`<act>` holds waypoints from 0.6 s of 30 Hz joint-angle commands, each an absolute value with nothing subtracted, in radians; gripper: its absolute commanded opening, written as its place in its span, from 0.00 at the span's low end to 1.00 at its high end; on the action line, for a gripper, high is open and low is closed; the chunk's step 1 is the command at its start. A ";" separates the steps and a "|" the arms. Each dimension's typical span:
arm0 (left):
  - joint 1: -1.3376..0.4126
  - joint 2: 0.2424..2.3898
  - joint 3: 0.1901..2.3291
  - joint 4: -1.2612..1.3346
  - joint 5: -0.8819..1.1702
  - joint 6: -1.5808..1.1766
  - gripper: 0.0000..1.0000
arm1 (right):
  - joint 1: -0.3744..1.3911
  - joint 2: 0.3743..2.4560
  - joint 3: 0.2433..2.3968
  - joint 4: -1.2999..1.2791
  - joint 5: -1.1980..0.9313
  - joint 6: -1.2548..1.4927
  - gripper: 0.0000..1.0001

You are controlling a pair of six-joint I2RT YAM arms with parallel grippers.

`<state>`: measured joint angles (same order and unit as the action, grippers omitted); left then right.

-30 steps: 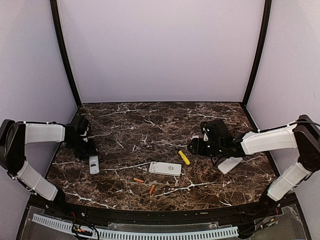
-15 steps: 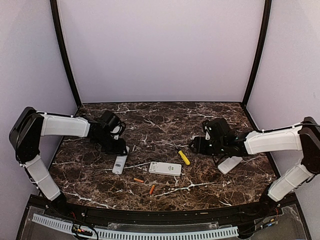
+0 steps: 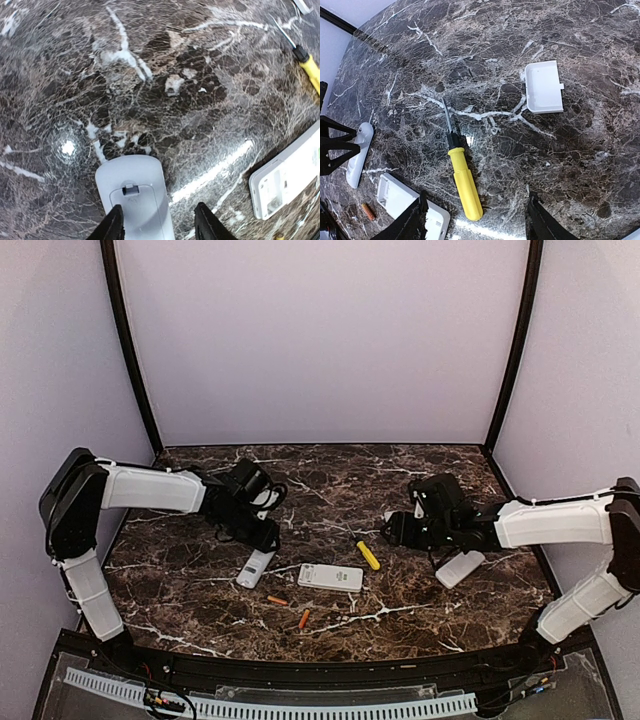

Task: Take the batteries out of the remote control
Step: Move the remote control to the center of the board.

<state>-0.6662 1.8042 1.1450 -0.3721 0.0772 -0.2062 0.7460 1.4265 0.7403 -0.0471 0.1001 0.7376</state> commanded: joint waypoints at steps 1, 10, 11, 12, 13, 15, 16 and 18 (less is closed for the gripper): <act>-0.674 1.773 1.127 -0.408 0.020 -0.206 0.55 | 0.749 1.428 0.785 -0.048 0.073 0.719 0.64; -0.673 1.649 1.025 -0.346 0.033 -0.288 0.71 | 0.792 1.510 0.874 -0.053 0.068 0.697 0.64; -0.674 1.650 1.015 -0.335 0.037 -0.297 0.72 | 0.796 1.520 0.883 -0.052 0.067 0.697 0.64; -0.673 1.652 1.009 -0.327 0.050 -0.304 0.72 | 0.801 1.530 0.892 -0.052 0.067 0.697 0.64; -0.673 1.658 1.000 -0.307 0.058 -0.306 0.72 | 0.805 1.539 0.901 -0.052 0.065 0.696 0.64; -0.674 1.671 0.993 -0.277 0.083 -0.310 0.72 | 0.813 1.549 0.916 -0.056 0.065 0.696 0.64; -0.673 1.677 0.993 -0.267 0.085 -0.308 0.72 | 0.818 1.553 0.922 -0.056 0.067 0.697 0.64; -0.671 1.698 0.994 -0.230 0.092 -0.304 0.72 | 0.824 1.552 0.928 -0.061 0.070 0.698 0.64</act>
